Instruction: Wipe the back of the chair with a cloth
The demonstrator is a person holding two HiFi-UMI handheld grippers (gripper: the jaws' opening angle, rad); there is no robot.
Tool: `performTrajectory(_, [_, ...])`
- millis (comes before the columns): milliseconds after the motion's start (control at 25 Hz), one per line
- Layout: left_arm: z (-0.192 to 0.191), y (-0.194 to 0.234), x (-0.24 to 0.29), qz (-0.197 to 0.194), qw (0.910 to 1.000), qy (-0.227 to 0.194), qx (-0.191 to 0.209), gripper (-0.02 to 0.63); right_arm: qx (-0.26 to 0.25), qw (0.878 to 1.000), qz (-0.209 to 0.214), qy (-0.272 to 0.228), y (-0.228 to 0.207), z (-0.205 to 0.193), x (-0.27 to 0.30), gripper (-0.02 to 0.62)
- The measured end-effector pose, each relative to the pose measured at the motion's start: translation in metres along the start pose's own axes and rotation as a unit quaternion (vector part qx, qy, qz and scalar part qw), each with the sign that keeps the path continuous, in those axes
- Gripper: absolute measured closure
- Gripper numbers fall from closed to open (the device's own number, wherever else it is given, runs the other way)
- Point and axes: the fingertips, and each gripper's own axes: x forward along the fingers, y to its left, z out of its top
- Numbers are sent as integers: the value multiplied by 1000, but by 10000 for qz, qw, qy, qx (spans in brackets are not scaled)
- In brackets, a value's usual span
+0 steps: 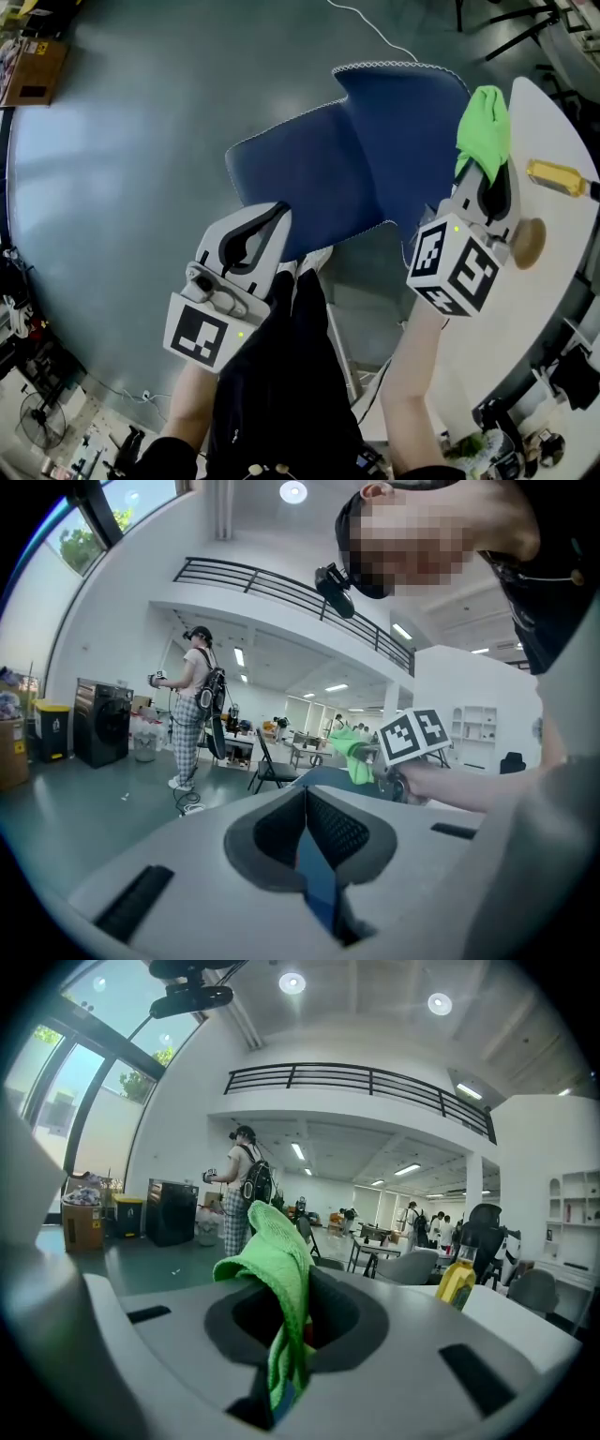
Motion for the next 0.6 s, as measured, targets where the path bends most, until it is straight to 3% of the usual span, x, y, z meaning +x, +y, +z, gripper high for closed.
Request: performTrajectory(600, [-13, 36, 24, 141, 9991, -122, -382, 600, -107, 9996, 99, 237, 24, -34, 31, 546])
